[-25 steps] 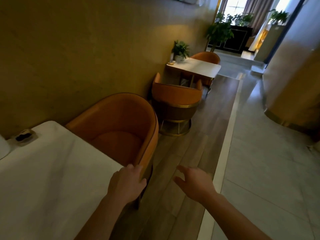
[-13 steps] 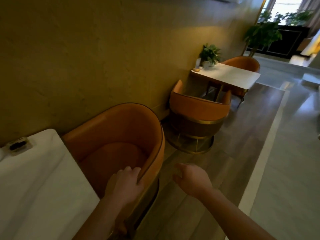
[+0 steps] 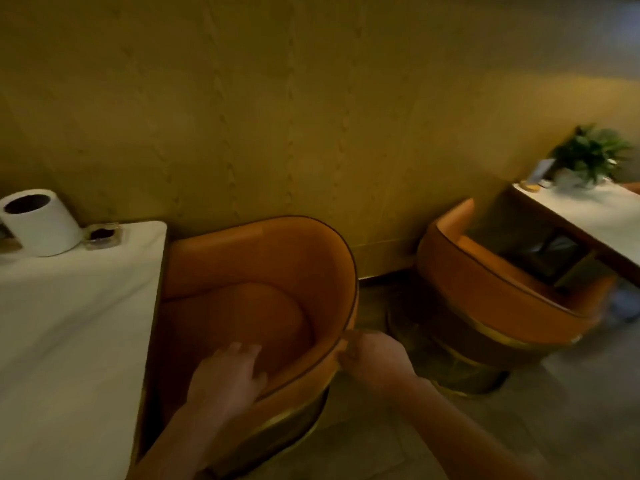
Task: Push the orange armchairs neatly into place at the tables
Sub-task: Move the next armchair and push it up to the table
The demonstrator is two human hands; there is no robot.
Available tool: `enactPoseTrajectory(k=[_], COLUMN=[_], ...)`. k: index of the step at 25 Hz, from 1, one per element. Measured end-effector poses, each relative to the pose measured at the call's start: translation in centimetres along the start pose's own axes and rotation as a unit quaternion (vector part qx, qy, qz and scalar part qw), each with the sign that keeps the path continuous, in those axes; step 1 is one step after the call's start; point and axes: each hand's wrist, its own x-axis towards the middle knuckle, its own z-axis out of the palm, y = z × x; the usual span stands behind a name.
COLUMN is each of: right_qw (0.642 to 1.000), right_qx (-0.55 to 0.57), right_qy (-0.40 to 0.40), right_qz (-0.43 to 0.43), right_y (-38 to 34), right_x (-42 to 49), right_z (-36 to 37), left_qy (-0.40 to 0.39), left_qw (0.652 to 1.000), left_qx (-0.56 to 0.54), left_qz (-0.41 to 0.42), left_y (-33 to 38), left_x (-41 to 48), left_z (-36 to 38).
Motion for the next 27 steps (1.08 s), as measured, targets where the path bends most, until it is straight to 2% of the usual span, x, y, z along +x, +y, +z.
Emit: enactPoseTrajectory(k=[6,11,17,20,23,27], right_qw=[0.997,0.992,0.968,0.941,0.899,0.855], right_qx=[-0.022,-0.053,-0.086,-0.109,-0.151,-0.205], right_qy=[-0.041,-0.052,-0.113,-0.146,-0.199,-0.265], right_qz=[-0.056,-0.101,-0.206,-0.284,-0.359,-0.397], right_y=[2.7,3.5,3.5,3.4,4.0,6.4], right_x=[11.5,19.4,30.7,37.5,44.2,50.1], right_z=[-3.6,-7.1,-6.8,-4.9,-3.6,-3.4], left_qy=[0.012,0.049,0.079,0.080,0.063,0.041], left_qw=[0.995,0.986,0.960,0.931,0.887,0.825], left_qx=[0.009,0.070,0.055,0.027,-0.019,-0.082], left_qz=[-0.095,-0.144,-0.263,-0.355,-0.458,-0.558], left_y=[1.3,2.5,2.3,3.2,6.2,10.7], left_x=[9.1,14.0,17.3,19.3,21.9,23.3], left_z=[-0.7,-2.8,-2.3,-0.9,1.0,3.8])
